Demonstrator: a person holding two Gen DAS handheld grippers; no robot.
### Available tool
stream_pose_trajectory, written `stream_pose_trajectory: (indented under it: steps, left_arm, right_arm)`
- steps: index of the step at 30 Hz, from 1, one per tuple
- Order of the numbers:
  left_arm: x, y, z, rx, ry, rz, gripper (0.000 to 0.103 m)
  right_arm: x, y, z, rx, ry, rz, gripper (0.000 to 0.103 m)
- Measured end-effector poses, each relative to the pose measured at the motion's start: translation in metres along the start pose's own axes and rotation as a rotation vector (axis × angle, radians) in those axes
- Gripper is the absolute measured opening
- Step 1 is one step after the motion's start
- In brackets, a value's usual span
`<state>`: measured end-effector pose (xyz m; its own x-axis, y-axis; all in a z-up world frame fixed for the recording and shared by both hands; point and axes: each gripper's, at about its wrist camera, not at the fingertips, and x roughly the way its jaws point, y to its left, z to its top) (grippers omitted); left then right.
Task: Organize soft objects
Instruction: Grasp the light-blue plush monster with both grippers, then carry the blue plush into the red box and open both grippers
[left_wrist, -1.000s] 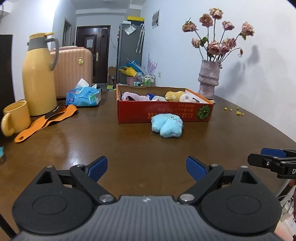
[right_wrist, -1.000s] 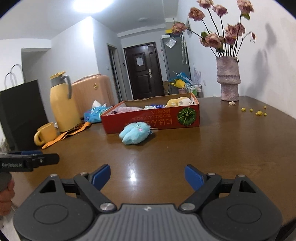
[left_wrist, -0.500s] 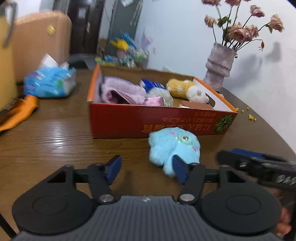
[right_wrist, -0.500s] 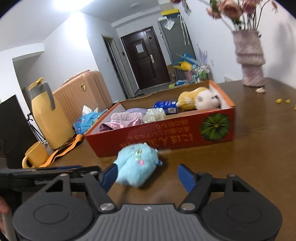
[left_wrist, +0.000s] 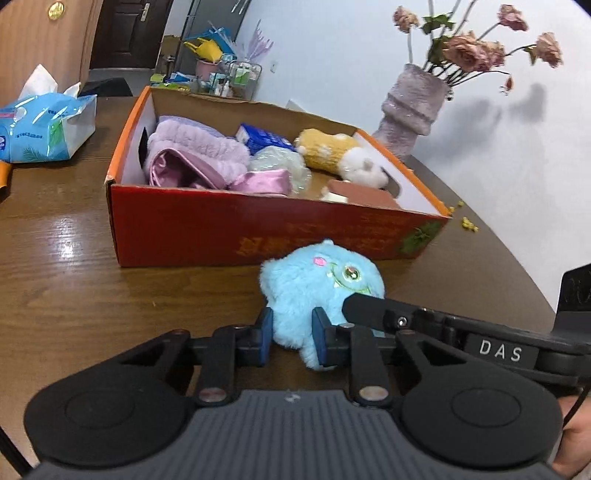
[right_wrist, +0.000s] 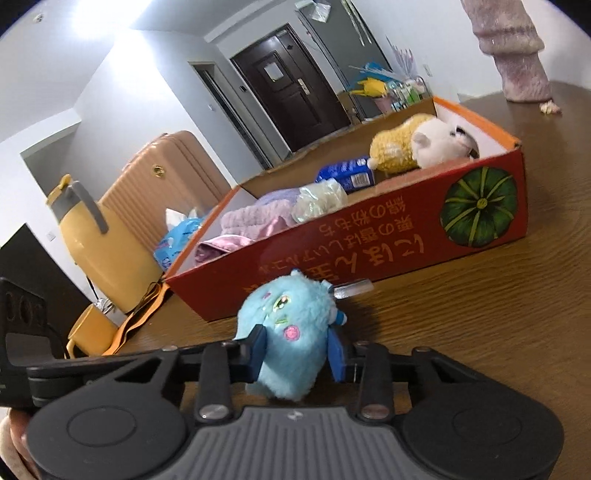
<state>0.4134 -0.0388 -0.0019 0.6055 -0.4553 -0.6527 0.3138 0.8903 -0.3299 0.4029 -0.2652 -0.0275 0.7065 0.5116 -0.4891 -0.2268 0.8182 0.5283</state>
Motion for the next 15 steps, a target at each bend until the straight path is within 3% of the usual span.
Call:
stream_pose_trajectory:
  steps: [8,15]
  left_arm:
    - [-0.057,-0.039,-0.063,-0.051,-0.012,-0.031,0.023]
    - [-0.096,-0.073,-0.089,-0.02,-0.032,-0.041,0.023]
  right_arm:
    - [-0.074,0.019,-0.04,-0.024,-0.018,0.011,0.032]
    - [-0.133,0.027,-0.075,-0.031,-0.066,0.017,0.032]
